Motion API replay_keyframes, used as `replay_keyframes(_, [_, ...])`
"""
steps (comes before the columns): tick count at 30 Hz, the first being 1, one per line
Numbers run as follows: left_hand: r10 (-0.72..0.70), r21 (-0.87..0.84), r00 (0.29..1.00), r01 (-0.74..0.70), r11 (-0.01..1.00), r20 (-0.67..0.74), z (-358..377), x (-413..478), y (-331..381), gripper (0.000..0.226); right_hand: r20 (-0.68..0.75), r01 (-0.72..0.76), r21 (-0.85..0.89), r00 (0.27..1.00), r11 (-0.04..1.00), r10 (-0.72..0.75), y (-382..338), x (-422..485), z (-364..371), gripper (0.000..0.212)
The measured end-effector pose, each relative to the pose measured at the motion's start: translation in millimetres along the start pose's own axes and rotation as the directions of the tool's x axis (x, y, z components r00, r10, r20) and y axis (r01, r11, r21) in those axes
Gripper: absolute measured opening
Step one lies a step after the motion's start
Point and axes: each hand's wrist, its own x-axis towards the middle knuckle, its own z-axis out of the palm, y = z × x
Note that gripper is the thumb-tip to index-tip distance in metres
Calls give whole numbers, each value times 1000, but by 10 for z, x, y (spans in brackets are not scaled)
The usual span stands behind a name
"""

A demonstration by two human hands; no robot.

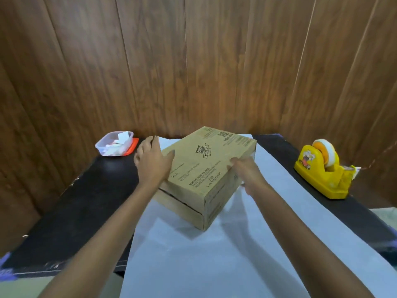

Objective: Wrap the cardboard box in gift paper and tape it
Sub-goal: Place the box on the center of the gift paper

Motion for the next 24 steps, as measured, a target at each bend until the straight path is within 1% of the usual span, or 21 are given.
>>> replay_keyframes(1, [-89, -78, 996, 87, 993, -21, 17, -149, 59, 74, -71, 56, -29, 996, 998, -58, -31, 184, -31, 26])
replay_keyframes(2, [-201, -170, 980, 198, 965, 1, 45, -279, 118, 83, -125, 85, -80, 988, 993, -95, -66, 371, -64, 35])
replay_keyframes(3, [-310, -273, 949, 312, 910, 49, 82, -393, 166, 91, -163, 81, -136, 981, 987, -103, -92, 556, -105, 44])
replay_keyframes(5, [-460, -484, 872, 480, 732, 169, 168, -538, 241, 100, -176, 38, -201, 981, 979, -75, -108, 884, -191, 58])
replay_keyframes(7, [-525, -683, 811, 538, 494, 259, 246, -596, 276, 99, -125, 16, -178, 991, 984, -39, -96, 1117, -275, 60])
replay_keyframes(8, [-538, -763, 795, 524, 378, 279, 275, -609, 288, 93, -92, 13, -142, 995, 990, -27, -103, 1157, -309, 57])
replay_keyframes(9, [-541, -828, 791, 488, 275, 286, 307, -615, 291, 86, -59, 14, -95, 998, 995, -20, -100, 1188, -345, 50])
replay_keyframes(10, [-537, -872, 796, 444, 203, 280, 337, -624, 292, 80, -34, 16, -48, 999, 999, -18, -108, 1199, -377, 38])
replay_keyframes(11, [-522, -891, 807, 418, 174, 277, 344, -633, 303, 78, -26, 28, -9, 999, 1000, -29, -118, 1204, -404, 24])
replay_keyframes(12, [-493, -897, 825, 406, 174, 277, 344, -645, 312, 77, -24, 40, 17, 999, 999, -39, -119, 1190, -443, 16])
replay_keyframes(13, [-459, -903, 845, 390, 181, 274, 327, -637, 307, 74, -28, 59, 40, 998, 997, -58, -119, 1164, -494, 12])
replay_keyframes(16, [-339, -927, 899, 343, 155, 276, 164, -549, 292, 63, -66, 136, 75, 989, 988, -131, -148, 920, -737, 17])
replay_keyframes(18, [-228, -931, 926, 337, 137, 302, 33, -471, 272, 57, -75, 153, 103, 987, 983, -145, -159, 701, -947, 22])
replay_keyframes(21, [-104, -906, 916, 398, 143, 386, -86, -427, 287, 50, -70, 117, 134, 992, 984, -109, -135, 314, -1221, 15])
replay_keyframes(24, [-46, -877, 888, 460, 142, 458, -139, -481, 303, 51, -103, 71, 124, 993, 990, -58, 1, -2, -1381, 14])
